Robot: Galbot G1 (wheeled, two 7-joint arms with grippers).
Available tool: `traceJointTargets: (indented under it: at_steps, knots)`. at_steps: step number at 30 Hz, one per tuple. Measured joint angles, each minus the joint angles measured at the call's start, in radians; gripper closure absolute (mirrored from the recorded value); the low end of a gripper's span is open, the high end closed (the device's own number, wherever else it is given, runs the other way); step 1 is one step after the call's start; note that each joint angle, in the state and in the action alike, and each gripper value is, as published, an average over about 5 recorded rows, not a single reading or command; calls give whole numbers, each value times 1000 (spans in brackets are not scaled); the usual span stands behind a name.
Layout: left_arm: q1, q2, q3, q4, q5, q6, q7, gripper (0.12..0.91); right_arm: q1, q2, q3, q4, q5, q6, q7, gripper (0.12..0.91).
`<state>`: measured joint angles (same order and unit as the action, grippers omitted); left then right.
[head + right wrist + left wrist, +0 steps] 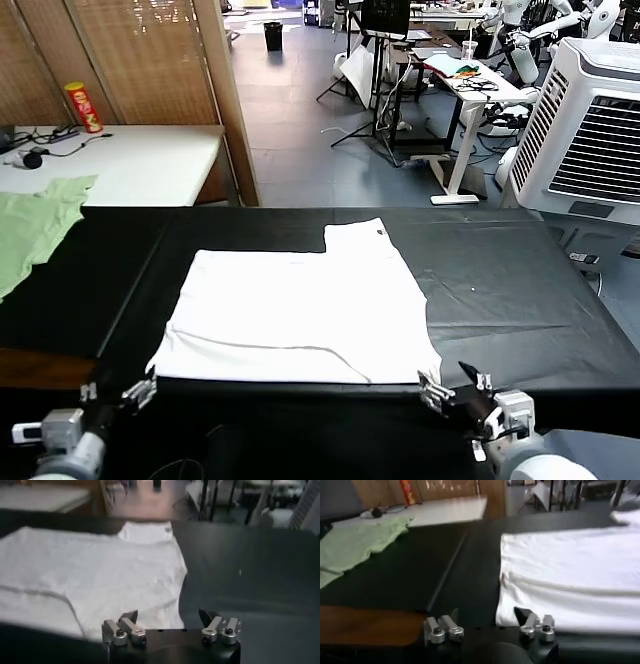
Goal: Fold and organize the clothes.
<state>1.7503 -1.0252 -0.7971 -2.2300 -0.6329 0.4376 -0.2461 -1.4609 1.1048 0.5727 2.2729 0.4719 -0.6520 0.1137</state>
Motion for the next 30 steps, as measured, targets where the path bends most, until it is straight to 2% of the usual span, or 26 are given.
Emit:
traceJointTargets:
  at_steps: [6,12,17,21,26,30]
  knots:
    - [-244,62,83,110,-67,6,9,232,275,-12,-91,-217,1,66,15,227]
    - [-530,95,211,300,-110,14,6,232,537,18,-208,-482,-8,89,32,227]
    - [-732,86,332,471,-142,34,7,232,725,65,-295,-704,-4,86,28,227]
    - [-865,73,414,602,-161,63,23,232,840,99,-350,-851,5,79,17,227]
    - [-985,54,487,742,-168,101,47,232,944,137,-409,-999,37,48,-1,227]
    - [-1053,33,528,833,-154,112,55,232,999,168,-443,-1091,46,41,-9,227]
